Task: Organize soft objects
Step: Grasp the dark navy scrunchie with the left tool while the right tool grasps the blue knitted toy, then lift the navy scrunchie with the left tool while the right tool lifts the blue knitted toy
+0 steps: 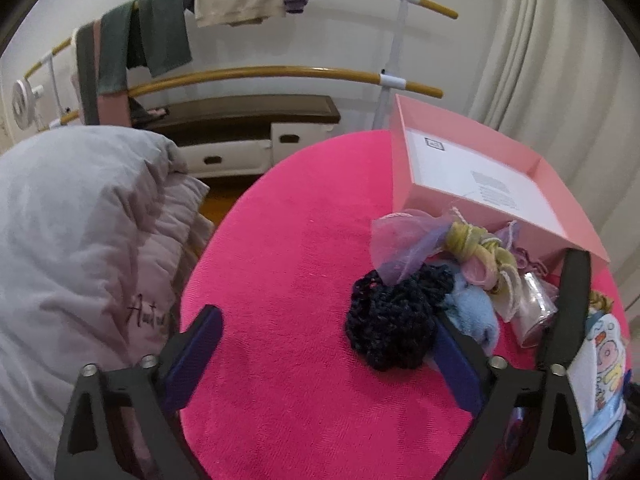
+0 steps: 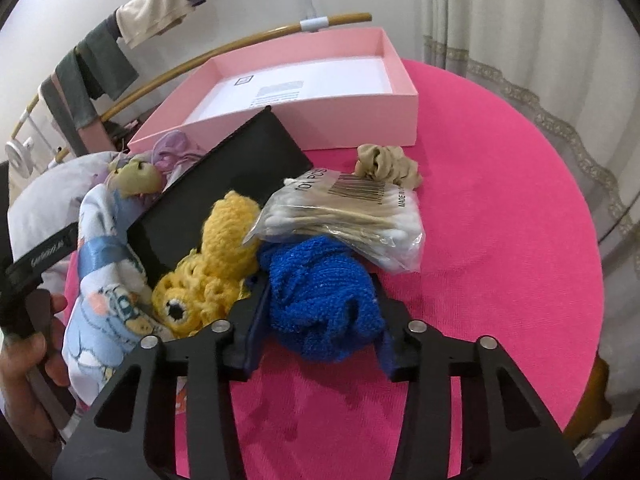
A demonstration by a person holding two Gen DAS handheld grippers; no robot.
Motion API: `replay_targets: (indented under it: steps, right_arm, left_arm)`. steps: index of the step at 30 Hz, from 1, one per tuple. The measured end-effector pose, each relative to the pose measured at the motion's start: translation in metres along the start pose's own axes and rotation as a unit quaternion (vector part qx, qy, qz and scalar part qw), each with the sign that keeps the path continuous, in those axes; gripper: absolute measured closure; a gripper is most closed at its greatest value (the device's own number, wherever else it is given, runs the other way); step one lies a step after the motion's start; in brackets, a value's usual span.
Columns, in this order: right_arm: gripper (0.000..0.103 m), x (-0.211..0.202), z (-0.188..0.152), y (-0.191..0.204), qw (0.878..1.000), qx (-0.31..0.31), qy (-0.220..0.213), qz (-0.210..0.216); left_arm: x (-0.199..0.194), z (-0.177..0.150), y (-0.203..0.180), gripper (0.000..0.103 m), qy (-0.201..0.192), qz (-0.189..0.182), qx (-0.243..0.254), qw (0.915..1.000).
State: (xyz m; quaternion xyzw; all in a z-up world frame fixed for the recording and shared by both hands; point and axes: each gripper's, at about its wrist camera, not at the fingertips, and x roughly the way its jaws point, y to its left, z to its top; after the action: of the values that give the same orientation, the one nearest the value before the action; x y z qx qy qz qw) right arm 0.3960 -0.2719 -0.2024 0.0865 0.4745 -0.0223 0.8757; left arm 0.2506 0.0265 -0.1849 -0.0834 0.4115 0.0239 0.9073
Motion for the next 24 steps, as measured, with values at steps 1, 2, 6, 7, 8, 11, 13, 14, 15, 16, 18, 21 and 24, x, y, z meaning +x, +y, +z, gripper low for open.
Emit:
replay_targets:
  steps: [1,2,6,7,8,11,13,14,15,16,18,21,24]
  right_arm:
    - [0.064,-0.002,-0.002,0.000,1.000,0.000,-0.001,-0.001]
    - [0.065,-0.005,-0.002,0.001,1.000,0.000,-0.002,-0.004]
    - [0.065,-0.017,-0.006,-0.005,1.000,0.006,-0.007,-0.007]
    - [0.065,-0.020,-0.007,-0.007,1.000,0.010,-0.008,-0.006]
    - [0.065,-0.022,-0.007,-0.009,1.000,0.011,-0.008,-0.005]
    - [0.065,-0.028,-0.009,-0.013,1.000,0.016,-0.013,-0.005]
    - [0.065,-0.034,-0.010,-0.014,1.000,0.018,-0.018,-0.002]
    - [0.065,-0.036,-0.011,-0.014,1.000,0.017,-0.020,-0.003]
    - [0.065,-0.039,-0.011,-0.014,1.000,0.017,-0.023,-0.002]
    - [0.065,-0.041,-0.012,-0.014,1.000,0.017,-0.025,-0.001]
    - [0.065,-0.046,-0.013,-0.012,0.999,0.017,-0.031,0.000]
    - [0.065,-0.055,-0.014,-0.010,0.999,0.015,-0.039,0.002]
    - [0.065,-0.065,-0.015,-0.008,0.999,0.011,-0.049,0.004]
  left_arm:
    - [0.001,0.001,0.003,0.026,0.003,-0.010,-0.002,0.9999]
    - [0.003,0.001,0.005,0.031,0.008,-0.020,-0.005,0.9998]
    - [0.009,0.001,0.003,0.067,0.023,-0.045,0.003,0.9988]
    - [0.008,0.000,0.003,0.081,0.022,-0.049,0.005,0.9985]
    - [0.007,0.001,0.001,0.088,0.027,-0.056,0.009,0.9980]
    - [0.002,-0.001,0.001,0.091,0.026,-0.053,0.019,0.9981]
    - [-0.002,-0.004,0.001,0.092,0.025,-0.054,0.026,0.9979]
    - [-0.006,-0.006,0.003,0.092,0.023,-0.052,0.028,0.9980]
    - [-0.010,-0.010,0.002,0.092,0.022,-0.054,0.029,0.9979]
    - [-0.013,-0.012,0.006,0.092,0.024,-0.056,0.029,0.9978]
    - [-0.021,-0.019,0.008,0.092,0.027,-0.055,0.030,0.9977]
    - [-0.035,-0.028,0.010,0.092,0.031,-0.054,0.040,0.9972]
    - [-0.053,-0.036,0.010,0.092,0.035,-0.058,0.050,0.9964]
